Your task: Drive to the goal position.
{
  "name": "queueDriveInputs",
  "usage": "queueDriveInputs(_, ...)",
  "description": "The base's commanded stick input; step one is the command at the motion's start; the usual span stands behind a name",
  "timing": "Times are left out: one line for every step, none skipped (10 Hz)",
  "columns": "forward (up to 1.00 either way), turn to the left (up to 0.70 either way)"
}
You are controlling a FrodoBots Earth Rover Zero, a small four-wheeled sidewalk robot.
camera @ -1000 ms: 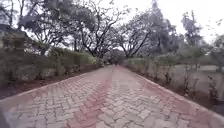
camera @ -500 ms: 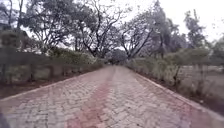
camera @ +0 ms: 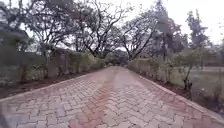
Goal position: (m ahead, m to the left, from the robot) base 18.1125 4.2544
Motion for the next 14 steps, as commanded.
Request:
queueDriveInputs(0.7,0.0)
queueDriveInputs(0.7,0.0)
queueDriveInputs(0.7,0.0)
queueDriveInputs(0.7,0.0)
queueDriveInputs(0.7,0.0)
queueDriveInputs(0.7,0.0)
queueDriveInputs(0.7,0.0)
queueDriveInputs(0.7,0.0)
queueDriveInputs(0.7,0.0)
queueDriveInputs(0.7,0.0)
queueDriveInputs(0.7,0.0)
queueDriveInputs(0.7,0.0)
queueDriveInputs(0.7,0.0)
queueDriveInputs(0.7,0.0)
